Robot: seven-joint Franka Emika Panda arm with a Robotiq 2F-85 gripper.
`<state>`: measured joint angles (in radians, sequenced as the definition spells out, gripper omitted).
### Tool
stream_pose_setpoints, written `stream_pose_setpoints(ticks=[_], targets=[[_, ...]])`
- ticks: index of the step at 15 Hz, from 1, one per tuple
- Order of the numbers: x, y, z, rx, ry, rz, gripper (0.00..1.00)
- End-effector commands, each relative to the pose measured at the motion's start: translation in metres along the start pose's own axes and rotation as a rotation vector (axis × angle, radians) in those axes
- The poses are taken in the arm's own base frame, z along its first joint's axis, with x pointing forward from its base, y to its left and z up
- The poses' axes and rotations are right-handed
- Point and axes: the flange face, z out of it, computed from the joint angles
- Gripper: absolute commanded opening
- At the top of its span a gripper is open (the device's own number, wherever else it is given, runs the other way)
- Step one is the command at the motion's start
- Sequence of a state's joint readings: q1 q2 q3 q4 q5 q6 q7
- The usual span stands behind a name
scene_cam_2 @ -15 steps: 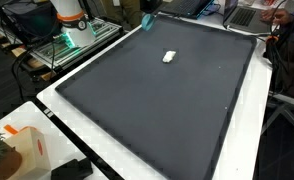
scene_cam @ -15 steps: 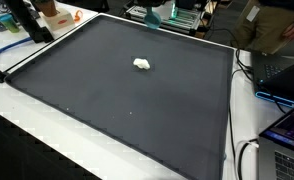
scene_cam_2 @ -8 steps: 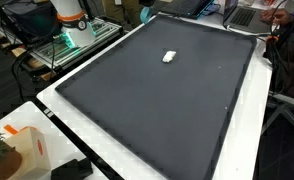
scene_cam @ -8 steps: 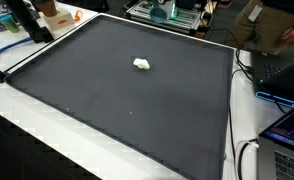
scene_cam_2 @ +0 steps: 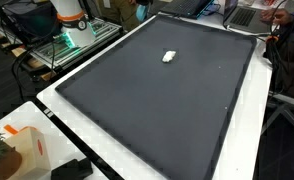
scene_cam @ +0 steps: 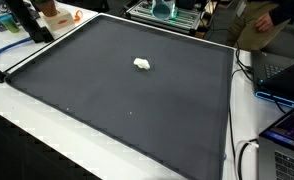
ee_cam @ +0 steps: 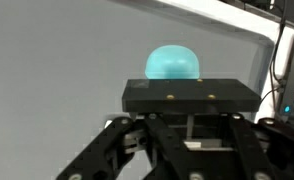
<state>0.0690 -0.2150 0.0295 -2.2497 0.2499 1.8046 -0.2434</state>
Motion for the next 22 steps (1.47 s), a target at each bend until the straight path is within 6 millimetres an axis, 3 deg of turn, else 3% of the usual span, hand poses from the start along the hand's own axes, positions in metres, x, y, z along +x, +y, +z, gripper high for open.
stream_pose_setpoints(ticks=[1,2,5,6,9,10,11,15,20,22], targets=[[-0.037,0.009,-0.023,0.107,-0.024,-0.166,0.22],[-0.015,0.007,-0.010,0.049,-0.028,-0.089,0.47],[-0.030,0.012,-0.024,0.079,-0.023,-0.147,0.47],[-0.026,0.009,-0.024,0.081,-0.034,-0.128,0.22],[-0.011,0.006,-0.026,0.102,-0.072,-0.043,0.22],[-0.009,0.006,-0.025,0.091,-0.090,-0.026,0.72],[-0.007,0.003,-0.024,0.108,-0.104,-0.013,0.73],[-0.005,-0.008,-0.015,0.087,-0.109,0.026,0.99],[-0.016,0.004,0.001,0.019,-0.010,0.037,1.00],[-0.032,0.032,0.020,0.006,0.082,0.066,1.00]])
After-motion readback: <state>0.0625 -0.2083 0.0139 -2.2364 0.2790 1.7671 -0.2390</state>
